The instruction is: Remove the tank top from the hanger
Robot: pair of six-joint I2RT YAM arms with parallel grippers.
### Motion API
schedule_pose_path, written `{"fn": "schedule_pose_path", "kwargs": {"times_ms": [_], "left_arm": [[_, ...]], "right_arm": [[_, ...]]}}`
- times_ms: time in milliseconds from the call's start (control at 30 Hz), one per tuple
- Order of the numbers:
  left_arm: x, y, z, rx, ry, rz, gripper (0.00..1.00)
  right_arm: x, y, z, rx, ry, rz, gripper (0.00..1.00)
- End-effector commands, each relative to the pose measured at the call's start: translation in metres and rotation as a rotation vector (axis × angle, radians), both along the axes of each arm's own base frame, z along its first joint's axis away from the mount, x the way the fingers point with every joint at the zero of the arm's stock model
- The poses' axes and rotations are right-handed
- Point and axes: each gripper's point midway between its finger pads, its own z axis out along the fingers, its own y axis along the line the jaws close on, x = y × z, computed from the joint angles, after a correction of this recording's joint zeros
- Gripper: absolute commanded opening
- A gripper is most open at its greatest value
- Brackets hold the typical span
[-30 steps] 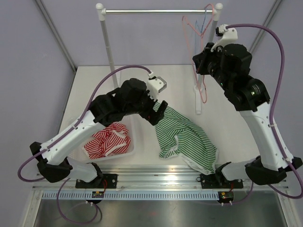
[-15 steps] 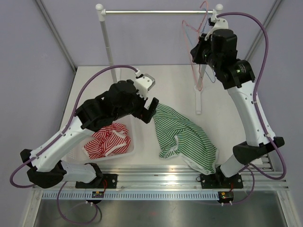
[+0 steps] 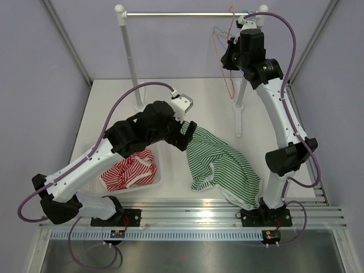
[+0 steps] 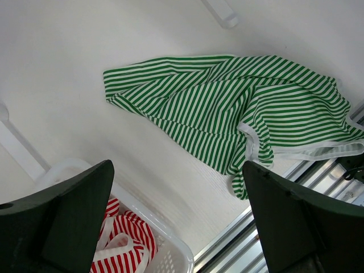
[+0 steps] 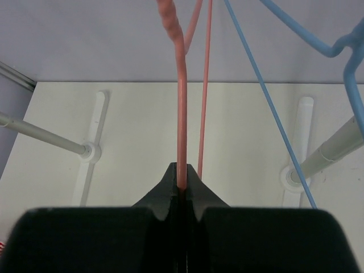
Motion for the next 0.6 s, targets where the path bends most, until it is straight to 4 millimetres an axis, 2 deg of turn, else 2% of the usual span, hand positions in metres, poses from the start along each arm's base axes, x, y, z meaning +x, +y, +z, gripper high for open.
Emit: {"fn": "schedule_pose_path", "kwargs": {"times_ms": [0, 33, 100, 133, 200, 233, 300, 333, 400, 433, 467, 500, 533, 567], "left_arm": [[0.006, -0.014, -0.004, -0.034, 0.014, 0.007, 0.99], [0.008, -0.014, -0.007, -0.024, 0.019, 0.015, 0.99], [0.012, -0.015, -0.017, 0.001, 0.032, 0.031, 0.99], [0.014, -0.021, -0.026, 0.02, 0.051, 0.028, 0.99], [0.015, -0.03, -0.034, 0.029, 0.067, 0.0, 0.99], [0.018, -0.037, -0.044, 0.05, 0.084, -0.009, 0.99], [0.022, -0.049, -0.052, 0.054, 0.082, -0.03, 0.99], [0.023, -0.056, -0.064, 0.071, 0.102, -0.049, 0.99], [0.026, -0.073, -0.072, 0.061, 0.1, -0.091, 0.99], [0.024, -0.081, -0.08, 0.056, 0.122, -0.123, 0.99], [0.026, -0.09, -0.099, 0.078, 0.15, -0.142, 0.99], [0.024, -0.1, -0.105, 0.066, 0.172, -0.173, 0.99], [0.023, -0.106, -0.113, 0.073, 0.193, -0.186, 0.99], [0.023, -0.116, -0.127, 0.088, 0.219, -0.202, 0.99]], "right_arm": [[-0.004, 0.0, 0.027, 0.024, -0.076, 0.011, 0.0], [-0.008, -0.001, 0.024, 0.023, -0.066, 0.013, 0.04], [-0.012, -0.002, 0.026, 0.025, -0.074, 0.013, 0.24], [-0.014, -0.003, 0.026, 0.025, -0.074, 0.012, 0.47], [-0.026, -0.006, 0.033, 0.025, -0.074, 0.018, 0.61], [-0.03, -0.007, 0.035, 0.024, -0.072, 0.022, 0.76], [-0.049, -0.011, 0.05, 0.031, -0.088, 0.036, 0.79], [-0.063, -0.015, 0.062, 0.037, -0.108, 0.047, 0.8], [-0.078, -0.02, 0.075, 0.041, -0.139, 0.049, 0.86], [-0.084, -0.025, 0.073, 0.033, -0.138, 0.033, 0.9], [-0.101, -0.033, 0.093, 0.043, -0.191, 0.028, 0.99], [-0.109, -0.039, 0.098, 0.043, -0.207, 0.011, 0.99], [-0.125, -0.046, 0.105, 0.047, -0.231, 0.005, 0.99], [-0.132, -0.05, 0.11, 0.043, -0.253, 0.005, 0.99]]}}
